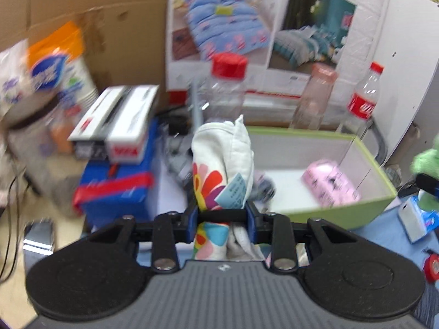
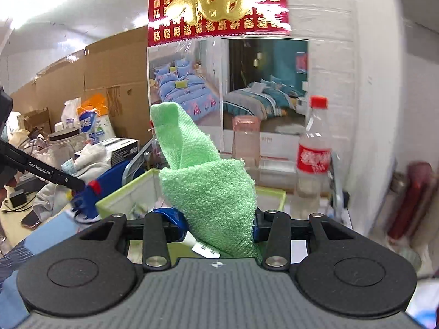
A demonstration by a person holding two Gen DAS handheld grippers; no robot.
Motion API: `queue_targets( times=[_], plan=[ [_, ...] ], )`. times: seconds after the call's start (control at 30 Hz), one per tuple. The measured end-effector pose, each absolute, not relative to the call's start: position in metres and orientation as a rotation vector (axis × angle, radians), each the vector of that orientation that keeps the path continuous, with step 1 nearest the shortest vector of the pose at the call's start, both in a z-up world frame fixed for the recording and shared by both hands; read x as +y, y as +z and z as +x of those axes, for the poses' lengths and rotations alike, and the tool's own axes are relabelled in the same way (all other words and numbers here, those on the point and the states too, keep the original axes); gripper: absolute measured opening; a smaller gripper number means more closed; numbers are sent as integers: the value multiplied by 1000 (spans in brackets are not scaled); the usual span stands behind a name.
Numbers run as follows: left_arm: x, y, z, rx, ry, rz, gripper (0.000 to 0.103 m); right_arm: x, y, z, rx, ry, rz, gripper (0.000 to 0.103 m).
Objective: Organize soft objects
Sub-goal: 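Lift towel and sock into the green box and open both tools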
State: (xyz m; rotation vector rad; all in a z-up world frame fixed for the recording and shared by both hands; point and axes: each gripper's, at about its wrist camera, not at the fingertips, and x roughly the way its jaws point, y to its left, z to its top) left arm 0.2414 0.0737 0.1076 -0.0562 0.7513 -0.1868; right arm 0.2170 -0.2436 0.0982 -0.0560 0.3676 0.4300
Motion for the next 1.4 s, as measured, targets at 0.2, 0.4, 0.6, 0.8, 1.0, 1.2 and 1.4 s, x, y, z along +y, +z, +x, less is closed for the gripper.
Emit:
queue_targets(
  times=[0.2, 0.4, 0.6, 0.8, 1.0, 1.2, 1.4],
  plan=[
    [28, 112, 302, 769, -244, -23, 33, -207, 85, 292, 484, 449, -143, 27],
    [4, 91, 341, 804, -265, 9, 33, -186, 56, 330, 604, 472, -191, 30],
    [8, 72, 352, 830, -250, 6, 67, -180, 39, 339, 740, 477, -121, 38],
    [29, 85, 340, 821, -219, -52, 68, -185, 65, 317, 604, 446, -61, 46],
    [46, 100, 310, 801, -197, -85, 68, -184, 91, 294, 568, 466, -27, 52],
    [68, 107, 259, 767, -154, -73, 70, -195, 97, 245, 518, 461, -21, 54],
    [81, 92, 200, 769, -117, -55, 71, -205, 72, 190, 552, 459, -3, 55]
  ],
)
